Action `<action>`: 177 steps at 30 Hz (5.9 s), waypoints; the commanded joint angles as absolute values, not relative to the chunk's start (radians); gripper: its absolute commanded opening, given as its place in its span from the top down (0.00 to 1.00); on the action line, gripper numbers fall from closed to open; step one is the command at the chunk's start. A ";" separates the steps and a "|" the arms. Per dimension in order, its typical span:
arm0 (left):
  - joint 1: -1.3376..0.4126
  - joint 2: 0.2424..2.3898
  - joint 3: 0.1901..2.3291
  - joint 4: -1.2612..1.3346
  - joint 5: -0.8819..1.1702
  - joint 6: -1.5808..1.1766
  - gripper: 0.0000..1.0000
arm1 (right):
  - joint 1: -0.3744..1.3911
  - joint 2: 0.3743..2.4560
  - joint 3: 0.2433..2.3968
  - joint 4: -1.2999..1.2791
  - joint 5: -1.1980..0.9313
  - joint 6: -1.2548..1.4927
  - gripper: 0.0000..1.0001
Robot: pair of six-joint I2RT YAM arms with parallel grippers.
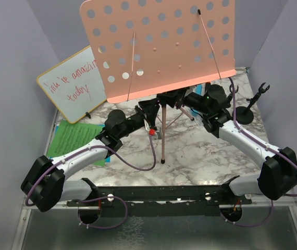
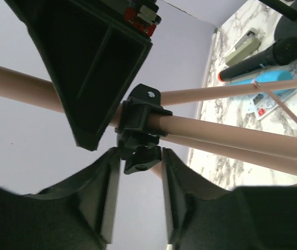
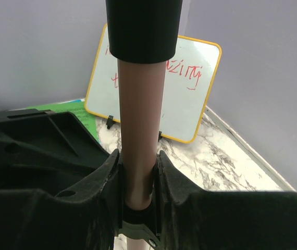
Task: Pack up the instrument practice props
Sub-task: Unscrew the knob on the music stand.
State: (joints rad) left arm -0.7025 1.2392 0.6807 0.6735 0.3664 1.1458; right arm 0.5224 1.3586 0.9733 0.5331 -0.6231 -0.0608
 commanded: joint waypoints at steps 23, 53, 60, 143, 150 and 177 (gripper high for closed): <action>-0.679 1.256 0.852 0.550 0.130 -0.564 1.00 | 0.531 1.424 0.948 0.267 -0.731 -0.110 0.99; -0.525 1.254 0.790 0.583 0.193 -1.135 0.50 | 0.530 1.421 0.958 0.240 -0.716 -0.112 0.99; -0.522 1.200 0.785 0.583 0.242 -0.683 0.39 | 0.531 1.423 0.958 0.243 -0.718 -0.112 0.99; -0.544 1.281 0.722 0.495 0.164 -1.527 1.00 | 0.531 1.443 0.978 0.206 -0.717 -0.126 0.99; -0.540 1.263 0.717 0.492 0.118 -1.496 0.85 | 0.531 1.443 0.977 0.205 -0.716 -0.126 0.99; -0.515 1.023 0.612 0.436 0.189 0.028 0.18 | 0.531 1.447 0.978 0.205 -0.720 -0.127 0.99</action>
